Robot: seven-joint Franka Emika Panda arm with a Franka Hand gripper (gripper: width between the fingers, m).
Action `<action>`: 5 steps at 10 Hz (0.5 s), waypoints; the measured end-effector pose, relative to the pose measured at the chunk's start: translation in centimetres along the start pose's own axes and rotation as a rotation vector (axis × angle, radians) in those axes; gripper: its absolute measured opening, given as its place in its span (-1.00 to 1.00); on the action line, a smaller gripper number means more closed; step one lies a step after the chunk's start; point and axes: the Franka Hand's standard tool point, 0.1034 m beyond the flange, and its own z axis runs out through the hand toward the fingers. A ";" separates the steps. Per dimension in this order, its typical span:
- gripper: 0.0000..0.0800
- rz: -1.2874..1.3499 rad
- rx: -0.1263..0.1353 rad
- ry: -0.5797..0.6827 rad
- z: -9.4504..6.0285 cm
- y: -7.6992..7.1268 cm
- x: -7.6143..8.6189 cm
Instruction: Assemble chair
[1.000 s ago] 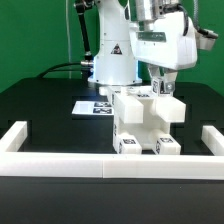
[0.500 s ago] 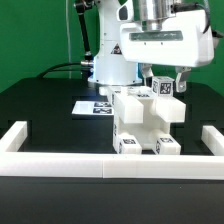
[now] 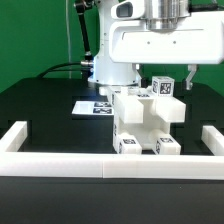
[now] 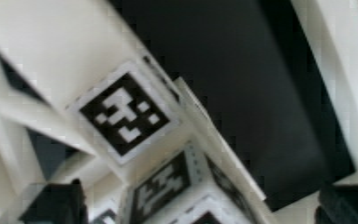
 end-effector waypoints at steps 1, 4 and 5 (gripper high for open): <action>0.62 -0.080 0.000 0.000 0.0 0.0 0.0; 0.62 -0.371 -0.002 0.006 -0.2 0.1 0.2; 0.62 -0.436 -0.006 0.006 -0.2 0.1 0.2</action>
Offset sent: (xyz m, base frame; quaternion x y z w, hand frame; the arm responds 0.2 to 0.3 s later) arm -0.0011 -0.0004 0.0009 -0.0103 0.0089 -0.1508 0.9885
